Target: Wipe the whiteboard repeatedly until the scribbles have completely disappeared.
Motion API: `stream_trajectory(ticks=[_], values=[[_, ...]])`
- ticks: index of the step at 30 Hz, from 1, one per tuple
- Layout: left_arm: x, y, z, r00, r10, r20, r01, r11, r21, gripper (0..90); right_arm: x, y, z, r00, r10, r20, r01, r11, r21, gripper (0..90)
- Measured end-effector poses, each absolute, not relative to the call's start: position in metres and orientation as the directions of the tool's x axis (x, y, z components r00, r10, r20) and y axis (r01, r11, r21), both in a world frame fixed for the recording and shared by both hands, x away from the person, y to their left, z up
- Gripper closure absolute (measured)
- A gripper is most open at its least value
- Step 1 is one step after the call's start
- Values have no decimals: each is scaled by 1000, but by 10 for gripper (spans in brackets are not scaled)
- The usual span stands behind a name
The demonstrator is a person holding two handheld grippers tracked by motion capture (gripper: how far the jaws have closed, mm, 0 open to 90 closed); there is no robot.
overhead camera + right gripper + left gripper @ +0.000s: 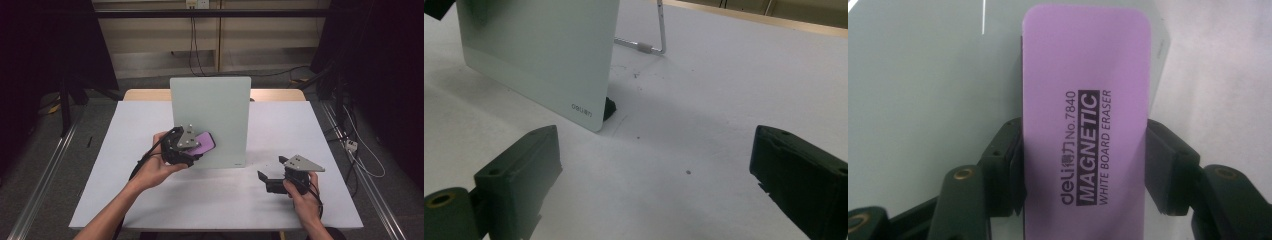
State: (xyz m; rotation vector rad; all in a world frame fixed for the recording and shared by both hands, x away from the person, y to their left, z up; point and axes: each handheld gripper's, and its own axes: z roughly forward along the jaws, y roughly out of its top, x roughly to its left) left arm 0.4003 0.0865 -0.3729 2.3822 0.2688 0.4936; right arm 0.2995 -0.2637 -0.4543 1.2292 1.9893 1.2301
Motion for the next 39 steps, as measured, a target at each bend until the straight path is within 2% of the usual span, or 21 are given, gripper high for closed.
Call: stream_trajectory(ticks=[10, 17, 39], values=[[412, 122, -344, 867, 423, 265, 97, -664, 741, 410, 300, -264, -455, -472, 880, 47, 436, 186, 881, 63], [406, 122, -358, 876, 385, 290, 91, -723, 685, 410, 300, -263, -455, -472, 880, 48, 437, 186, 880, 63], [391, 103, -402, 927, 285, 244, 96, -810, 579, 410, 299, -263, -454, -475, 878, 49, 435, 186, 881, 63]])
